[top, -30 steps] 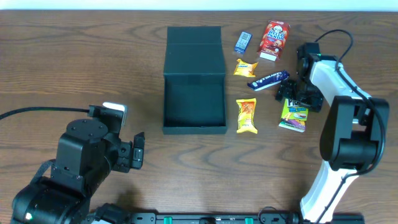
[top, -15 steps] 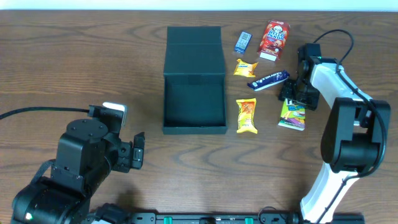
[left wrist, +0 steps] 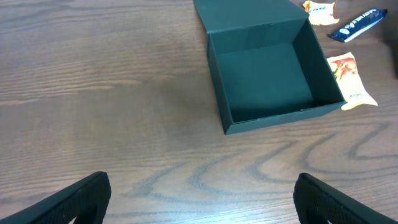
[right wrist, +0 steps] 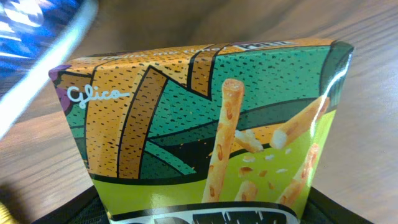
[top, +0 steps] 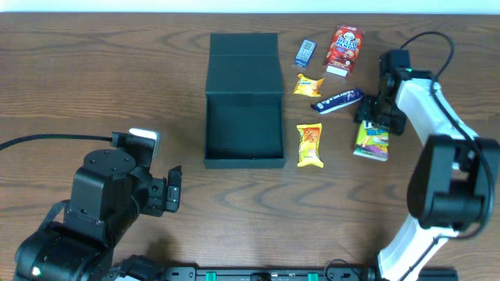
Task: Pack container
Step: 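Grasp the green Pretz box with the right gripper, then carry the Pretz box left and lower it into the black box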
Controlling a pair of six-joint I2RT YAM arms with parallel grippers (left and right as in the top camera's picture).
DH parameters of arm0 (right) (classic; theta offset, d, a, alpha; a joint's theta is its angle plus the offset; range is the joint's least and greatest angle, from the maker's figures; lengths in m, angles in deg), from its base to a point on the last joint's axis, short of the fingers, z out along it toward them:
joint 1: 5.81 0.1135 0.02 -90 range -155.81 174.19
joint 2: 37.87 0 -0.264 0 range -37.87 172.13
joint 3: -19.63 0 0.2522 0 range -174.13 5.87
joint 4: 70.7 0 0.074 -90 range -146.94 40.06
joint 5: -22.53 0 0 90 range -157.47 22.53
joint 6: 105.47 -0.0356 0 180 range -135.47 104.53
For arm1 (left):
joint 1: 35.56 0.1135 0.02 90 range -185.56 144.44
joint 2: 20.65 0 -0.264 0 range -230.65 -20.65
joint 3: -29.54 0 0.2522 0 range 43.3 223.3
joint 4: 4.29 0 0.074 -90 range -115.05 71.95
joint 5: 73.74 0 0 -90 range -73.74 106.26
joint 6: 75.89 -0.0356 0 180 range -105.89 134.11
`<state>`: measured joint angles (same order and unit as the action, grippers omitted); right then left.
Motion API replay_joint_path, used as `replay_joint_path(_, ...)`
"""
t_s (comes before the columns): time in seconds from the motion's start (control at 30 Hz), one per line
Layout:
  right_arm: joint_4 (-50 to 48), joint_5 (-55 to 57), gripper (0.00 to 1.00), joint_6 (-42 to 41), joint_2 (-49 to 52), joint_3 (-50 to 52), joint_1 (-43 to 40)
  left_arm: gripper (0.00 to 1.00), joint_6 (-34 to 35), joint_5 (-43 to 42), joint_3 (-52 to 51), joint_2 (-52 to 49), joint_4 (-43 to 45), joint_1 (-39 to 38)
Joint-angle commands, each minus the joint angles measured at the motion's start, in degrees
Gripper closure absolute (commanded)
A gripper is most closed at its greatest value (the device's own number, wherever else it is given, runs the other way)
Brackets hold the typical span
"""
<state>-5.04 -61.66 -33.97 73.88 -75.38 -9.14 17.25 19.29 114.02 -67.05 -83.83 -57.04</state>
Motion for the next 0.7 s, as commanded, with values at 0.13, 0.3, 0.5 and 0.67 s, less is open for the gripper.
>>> replay_joint_path(0.13,0.68,-0.98,0.29,1.01,-8.17,-0.98,4.09,0.05,0.24,0.55,-0.22,-0.04,-0.11,0.09)
replay_joint_path(0.3,-0.22,-4.39,0.30,-0.15,-9.90,-1.07,9.86,0.05,0.24,0.55,-0.22,-0.04,-0.11,0.09)
replay_joint_path(0.5,-2.29,-6.71,0.33,-2.27,-9.90,-1.27,19.32,0.05,0.24,0.55,-0.22,-0.04,-0.11,0.09)
replay_joint_path(0.67,-6.45,-8.26,0.33,-5.51,-9.88,-1.64,26.18,0.05,0.24,0.55,-0.22,-0.04,-0.11,0.09)
